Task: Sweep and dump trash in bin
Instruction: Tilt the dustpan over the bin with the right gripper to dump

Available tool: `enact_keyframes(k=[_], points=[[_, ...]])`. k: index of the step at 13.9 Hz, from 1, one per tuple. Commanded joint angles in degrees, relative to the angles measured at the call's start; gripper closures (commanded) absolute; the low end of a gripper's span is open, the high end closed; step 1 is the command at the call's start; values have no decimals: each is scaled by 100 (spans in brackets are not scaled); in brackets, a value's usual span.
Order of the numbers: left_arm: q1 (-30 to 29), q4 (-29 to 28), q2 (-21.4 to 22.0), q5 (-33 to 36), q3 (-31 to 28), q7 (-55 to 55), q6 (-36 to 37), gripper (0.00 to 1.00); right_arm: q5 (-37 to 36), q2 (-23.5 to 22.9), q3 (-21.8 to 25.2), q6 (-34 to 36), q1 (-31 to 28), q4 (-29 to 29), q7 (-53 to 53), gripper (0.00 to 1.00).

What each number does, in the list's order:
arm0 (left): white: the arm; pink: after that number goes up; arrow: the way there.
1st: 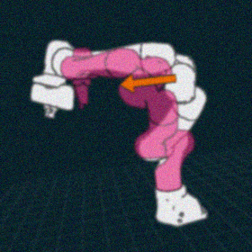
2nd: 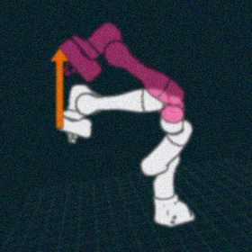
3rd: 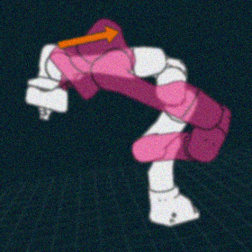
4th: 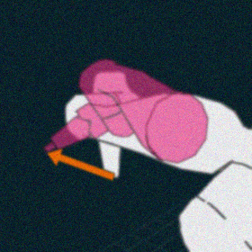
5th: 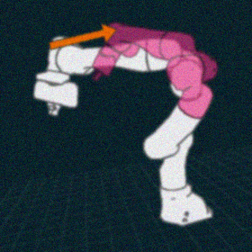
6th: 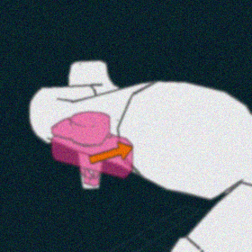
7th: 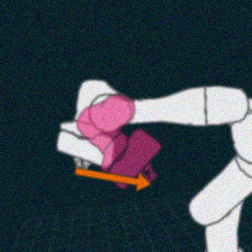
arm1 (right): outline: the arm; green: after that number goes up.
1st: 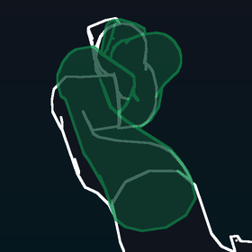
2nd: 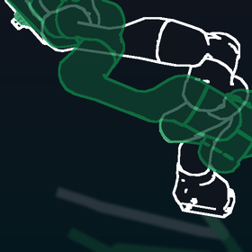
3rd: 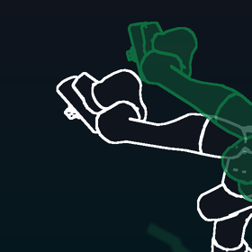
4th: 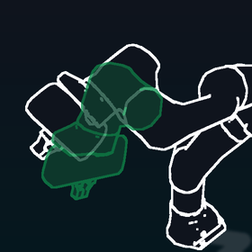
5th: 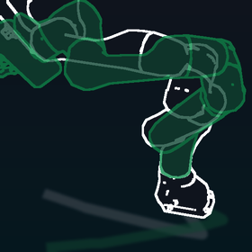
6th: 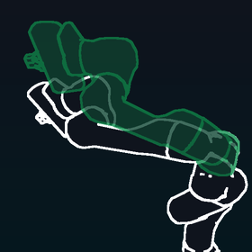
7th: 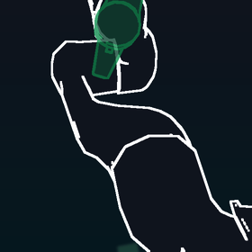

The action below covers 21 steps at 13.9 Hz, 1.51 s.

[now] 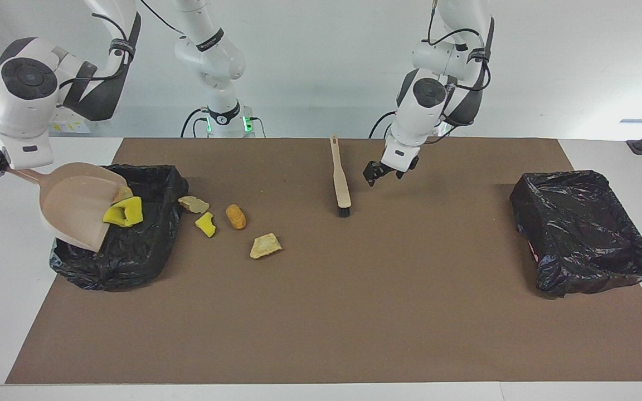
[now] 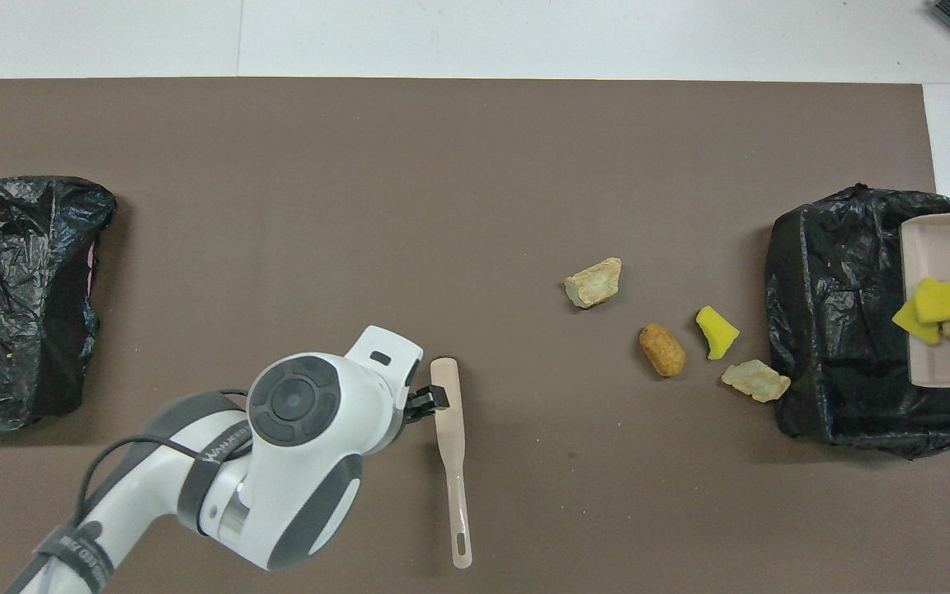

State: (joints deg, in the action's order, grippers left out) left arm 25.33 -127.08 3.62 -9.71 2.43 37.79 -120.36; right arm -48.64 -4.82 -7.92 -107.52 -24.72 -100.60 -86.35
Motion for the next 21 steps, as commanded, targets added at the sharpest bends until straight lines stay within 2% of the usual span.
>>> enact_keyframes(k=[1, 5, 9, 13, 16, 21], points=[[-728, -19, 305, 75, 65, -988, 582, 0, -233, 192, -17, 38, -15, -56, -143, 100], [-1565, 77, 446, 302, 65, -2239, 812, 0, -233, 359, -139, -40, 29, 172, -1303, 100], [-2215, 665, 350, 532, 65, -2890, 1224, 0, -15, 438, -298, 222, 249, 436, -1604, 100], [-2550, 1482, 218, 540, 65, -3260, 1874, 0, 1021, 491, -351, 600, 240, 445, -1604, 100], [-2603, 2062, 209, 549, 56, -3260, 2550, 0, 2076, 605, -298, 645, 91, 305, -1473, 100], [-2612, 2818, 271, 751, 47, -3278, 3289, 0, 2903, 676, -316, 1022, 134, 41, -148, 100]])
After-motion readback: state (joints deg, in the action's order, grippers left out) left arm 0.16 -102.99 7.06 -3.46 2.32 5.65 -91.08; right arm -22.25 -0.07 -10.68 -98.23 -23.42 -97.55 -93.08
